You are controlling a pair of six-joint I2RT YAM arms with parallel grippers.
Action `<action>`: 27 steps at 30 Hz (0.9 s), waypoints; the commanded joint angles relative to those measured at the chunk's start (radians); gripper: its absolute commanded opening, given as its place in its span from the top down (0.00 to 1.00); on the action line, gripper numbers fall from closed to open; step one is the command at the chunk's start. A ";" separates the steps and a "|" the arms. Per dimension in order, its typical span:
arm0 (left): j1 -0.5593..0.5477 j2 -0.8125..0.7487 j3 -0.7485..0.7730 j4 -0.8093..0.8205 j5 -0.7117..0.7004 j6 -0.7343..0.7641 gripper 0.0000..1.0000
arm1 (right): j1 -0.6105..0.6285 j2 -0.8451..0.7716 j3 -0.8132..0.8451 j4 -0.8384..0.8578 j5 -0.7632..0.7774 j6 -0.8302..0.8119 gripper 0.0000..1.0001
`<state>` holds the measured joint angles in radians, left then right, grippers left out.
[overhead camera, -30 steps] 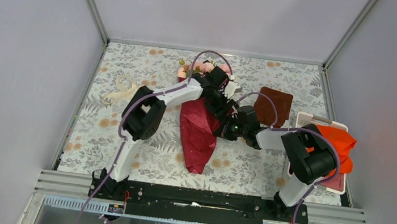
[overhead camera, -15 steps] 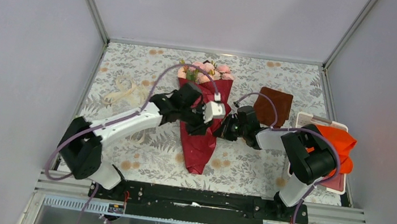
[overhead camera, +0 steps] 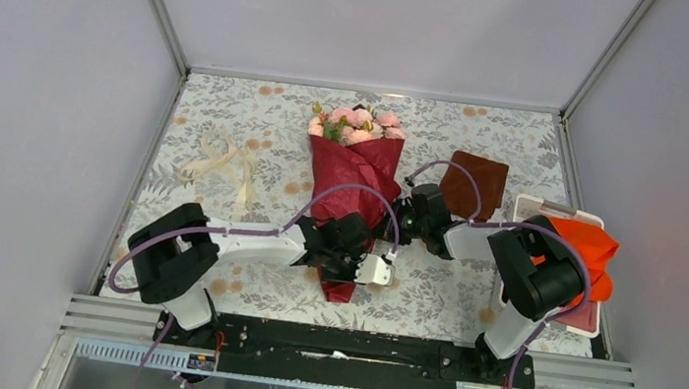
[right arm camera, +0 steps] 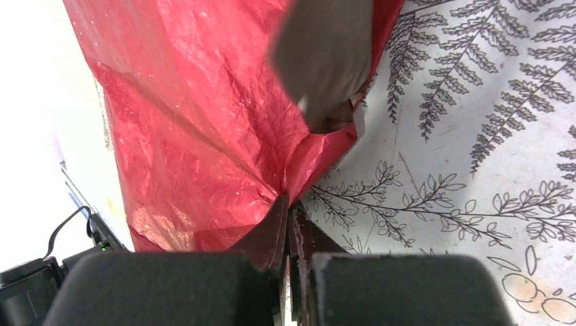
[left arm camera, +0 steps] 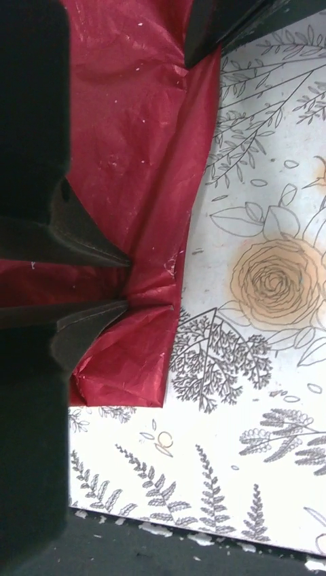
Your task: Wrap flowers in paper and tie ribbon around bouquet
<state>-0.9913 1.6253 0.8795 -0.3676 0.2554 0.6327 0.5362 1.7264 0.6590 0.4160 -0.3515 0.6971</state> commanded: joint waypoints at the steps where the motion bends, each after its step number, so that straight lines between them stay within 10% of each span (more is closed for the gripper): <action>1: -0.013 -0.025 -0.050 -0.097 0.020 0.066 0.70 | 0.007 -0.015 0.007 -0.085 0.031 -0.042 0.98; 12: -0.050 -0.253 0.031 -0.428 0.271 0.252 0.60 | 0.007 -0.028 0.017 -0.122 0.052 -0.063 0.98; 18: 0.154 -0.259 0.126 -0.273 0.300 0.133 0.72 | 0.007 -0.033 0.023 -0.128 0.056 -0.068 0.98; 27: 0.114 -0.127 0.008 -0.145 0.118 0.122 0.87 | 0.007 -0.041 0.025 -0.147 0.067 -0.079 0.98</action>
<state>-0.8394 1.4872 0.9611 -0.5594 0.4351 0.7460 0.5415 1.7046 0.6743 0.3443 -0.3378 0.6590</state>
